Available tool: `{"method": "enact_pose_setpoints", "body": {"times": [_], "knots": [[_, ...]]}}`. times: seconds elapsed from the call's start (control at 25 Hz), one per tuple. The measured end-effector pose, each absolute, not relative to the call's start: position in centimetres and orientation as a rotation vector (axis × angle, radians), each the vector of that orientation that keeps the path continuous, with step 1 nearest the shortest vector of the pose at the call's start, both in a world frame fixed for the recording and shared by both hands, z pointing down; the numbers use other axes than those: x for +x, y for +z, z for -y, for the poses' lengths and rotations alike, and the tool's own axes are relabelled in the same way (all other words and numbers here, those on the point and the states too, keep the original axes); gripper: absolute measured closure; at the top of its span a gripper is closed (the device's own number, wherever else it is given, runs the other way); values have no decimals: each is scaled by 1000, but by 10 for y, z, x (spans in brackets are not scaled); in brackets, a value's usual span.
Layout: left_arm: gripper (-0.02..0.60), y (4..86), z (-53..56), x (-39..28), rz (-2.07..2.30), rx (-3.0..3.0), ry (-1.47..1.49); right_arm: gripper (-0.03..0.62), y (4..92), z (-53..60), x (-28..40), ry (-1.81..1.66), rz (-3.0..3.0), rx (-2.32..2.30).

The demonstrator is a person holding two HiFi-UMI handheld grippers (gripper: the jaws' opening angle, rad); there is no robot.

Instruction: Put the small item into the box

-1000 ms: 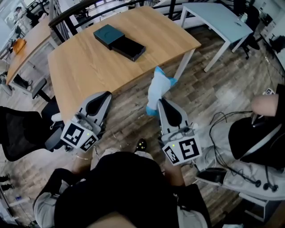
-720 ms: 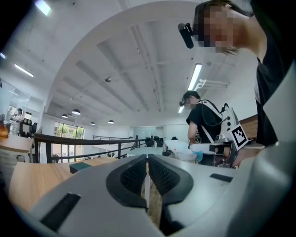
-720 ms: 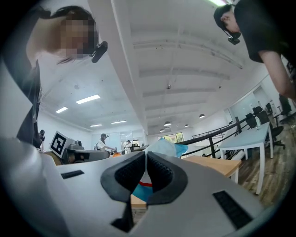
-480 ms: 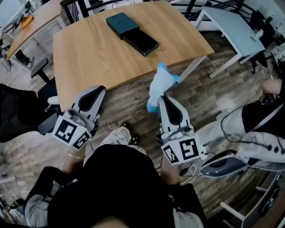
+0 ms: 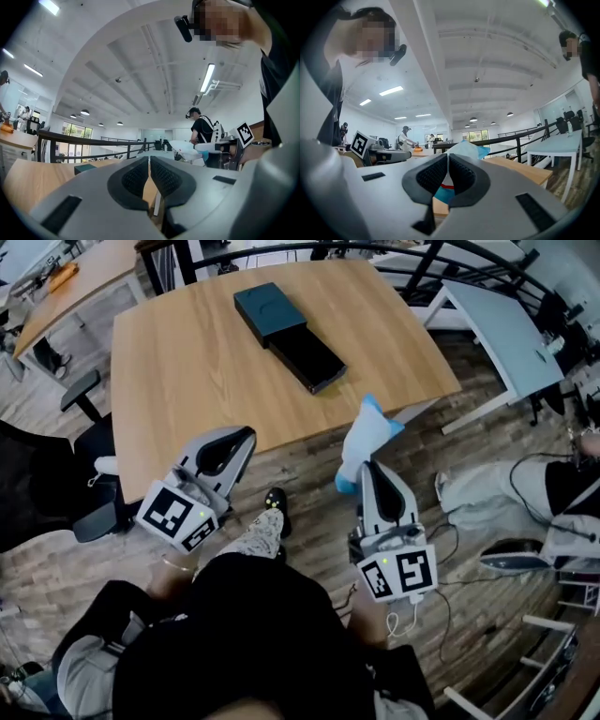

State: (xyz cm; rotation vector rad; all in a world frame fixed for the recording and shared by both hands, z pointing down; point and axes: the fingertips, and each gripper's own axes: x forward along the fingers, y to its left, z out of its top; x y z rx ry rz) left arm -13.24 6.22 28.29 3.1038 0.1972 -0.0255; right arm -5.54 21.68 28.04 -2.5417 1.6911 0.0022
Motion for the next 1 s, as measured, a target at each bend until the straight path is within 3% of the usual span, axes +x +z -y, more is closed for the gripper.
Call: {"method": "enact_pose_setpoints", "body": {"times": [0.64,1.0], "knots": [[558,312,39,25,-122,3006,41,568,303,-97,99,-255,-1846,-2536],[558,308,72,58,-55,3022,44,568,309,-55,140,-294,-1930,-2492]]}}
